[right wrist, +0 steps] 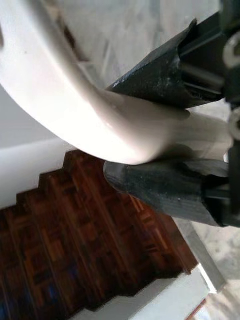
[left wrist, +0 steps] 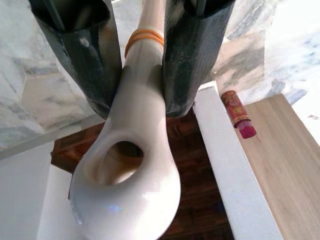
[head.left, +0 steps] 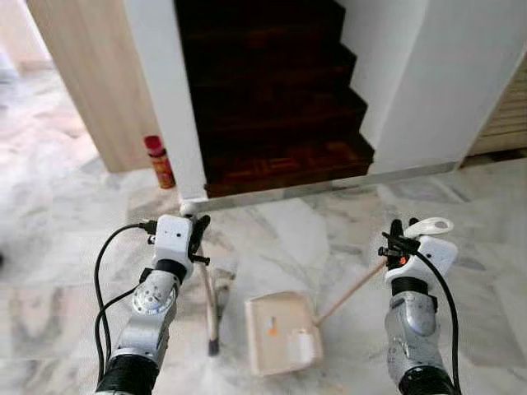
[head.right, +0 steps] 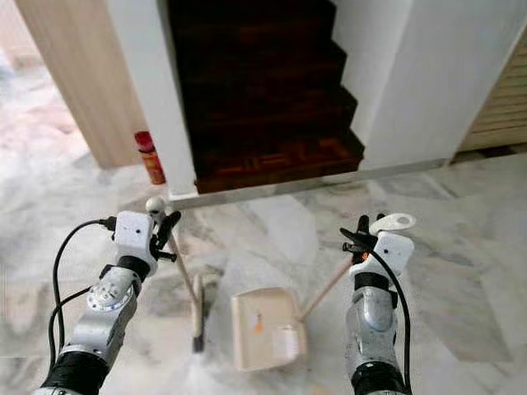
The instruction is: Sweep floor
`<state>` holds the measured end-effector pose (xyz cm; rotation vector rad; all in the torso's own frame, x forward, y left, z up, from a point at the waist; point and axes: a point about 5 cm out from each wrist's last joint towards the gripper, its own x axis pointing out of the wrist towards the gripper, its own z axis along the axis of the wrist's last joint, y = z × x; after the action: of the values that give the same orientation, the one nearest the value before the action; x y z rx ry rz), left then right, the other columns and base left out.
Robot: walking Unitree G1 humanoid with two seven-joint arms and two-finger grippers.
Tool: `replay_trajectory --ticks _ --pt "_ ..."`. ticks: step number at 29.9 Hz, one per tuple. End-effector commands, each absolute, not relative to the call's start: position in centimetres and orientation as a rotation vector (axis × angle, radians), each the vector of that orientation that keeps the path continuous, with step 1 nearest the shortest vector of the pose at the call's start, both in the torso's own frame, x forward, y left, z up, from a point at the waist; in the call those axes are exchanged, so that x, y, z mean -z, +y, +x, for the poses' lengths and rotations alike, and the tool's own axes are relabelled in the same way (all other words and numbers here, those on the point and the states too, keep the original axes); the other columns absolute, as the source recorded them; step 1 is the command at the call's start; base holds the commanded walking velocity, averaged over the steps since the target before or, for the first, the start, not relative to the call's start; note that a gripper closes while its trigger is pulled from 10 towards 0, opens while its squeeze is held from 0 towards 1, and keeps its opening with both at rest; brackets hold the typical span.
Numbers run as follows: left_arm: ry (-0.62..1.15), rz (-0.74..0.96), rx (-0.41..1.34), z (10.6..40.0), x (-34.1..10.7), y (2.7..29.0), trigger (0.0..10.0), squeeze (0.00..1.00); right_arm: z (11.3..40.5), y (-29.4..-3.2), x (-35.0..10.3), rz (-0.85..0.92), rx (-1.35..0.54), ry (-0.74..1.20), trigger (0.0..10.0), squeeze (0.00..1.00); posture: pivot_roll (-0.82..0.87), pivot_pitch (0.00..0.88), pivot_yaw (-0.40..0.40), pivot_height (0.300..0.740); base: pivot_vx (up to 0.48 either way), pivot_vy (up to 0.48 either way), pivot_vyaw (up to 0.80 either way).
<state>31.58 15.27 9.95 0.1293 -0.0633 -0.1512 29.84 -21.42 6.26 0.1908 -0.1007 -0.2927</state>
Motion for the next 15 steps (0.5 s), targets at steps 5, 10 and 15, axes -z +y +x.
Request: replay_trajectory --ticks 5,10,15 --pt "-0.113 0.129 0.146 31.94 -11.30 15.34 10.0 0.00 30.40 -21.33 -7.27 0.194 0.275 -0.134 10.0 0.00 -0.02 0.000 -0.002 0.740 0.000 0.418 0.00" --pt "-0.116 0.134 0.145 32.02 -11.45 15.28 10.0 0.00 30.40 -21.38 -7.28 0.201 0.270 -0.131 10.0 0.00 -0.02 0.000 -0.006 0.740 0.000 0.419 0.00" --pt "-0.113 0.139 0.124 32.14 -11.54 15.80 10.0 0.00 30.45 -21.47 -7.39 0.196 0.275 -0.132 10.0 0.00 -0.02 0.000 -0.012 0.740 0.000 0.418 0.00"
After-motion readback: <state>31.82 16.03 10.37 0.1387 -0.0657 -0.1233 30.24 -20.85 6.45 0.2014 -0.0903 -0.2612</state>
